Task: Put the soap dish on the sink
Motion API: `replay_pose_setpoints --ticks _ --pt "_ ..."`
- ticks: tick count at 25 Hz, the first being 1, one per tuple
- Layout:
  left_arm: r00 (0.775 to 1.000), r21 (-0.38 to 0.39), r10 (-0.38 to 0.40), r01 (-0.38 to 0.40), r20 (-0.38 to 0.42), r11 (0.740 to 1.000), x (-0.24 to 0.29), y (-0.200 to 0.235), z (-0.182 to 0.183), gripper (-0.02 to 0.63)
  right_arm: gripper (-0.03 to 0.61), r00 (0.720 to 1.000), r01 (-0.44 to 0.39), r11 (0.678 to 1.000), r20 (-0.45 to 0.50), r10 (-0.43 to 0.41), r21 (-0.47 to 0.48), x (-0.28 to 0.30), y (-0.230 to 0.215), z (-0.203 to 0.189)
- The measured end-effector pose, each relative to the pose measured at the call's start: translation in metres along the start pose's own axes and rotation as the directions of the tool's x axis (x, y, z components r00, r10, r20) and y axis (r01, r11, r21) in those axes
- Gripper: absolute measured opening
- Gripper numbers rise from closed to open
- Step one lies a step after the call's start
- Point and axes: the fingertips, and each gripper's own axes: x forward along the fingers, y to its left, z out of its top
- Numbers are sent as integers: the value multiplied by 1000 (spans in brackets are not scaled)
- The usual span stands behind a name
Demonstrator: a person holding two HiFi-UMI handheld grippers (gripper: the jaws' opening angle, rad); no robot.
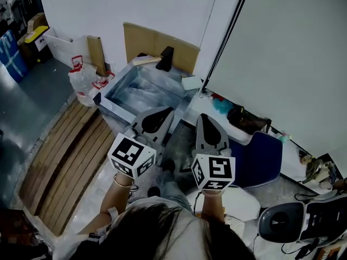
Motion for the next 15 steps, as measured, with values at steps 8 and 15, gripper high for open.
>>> replay_pose_setpoints --ticks 8,15 --pt "1000 -5 -5 5 8 1000 -19 -7 1 8 26 1000 17 1000 13 -17 -6 -17 12 4" --pt "1000 -14 -14 14 9 1000 -21 -9 3 8 26 1000 19 1000 11 -19 -16 -20 18 9"
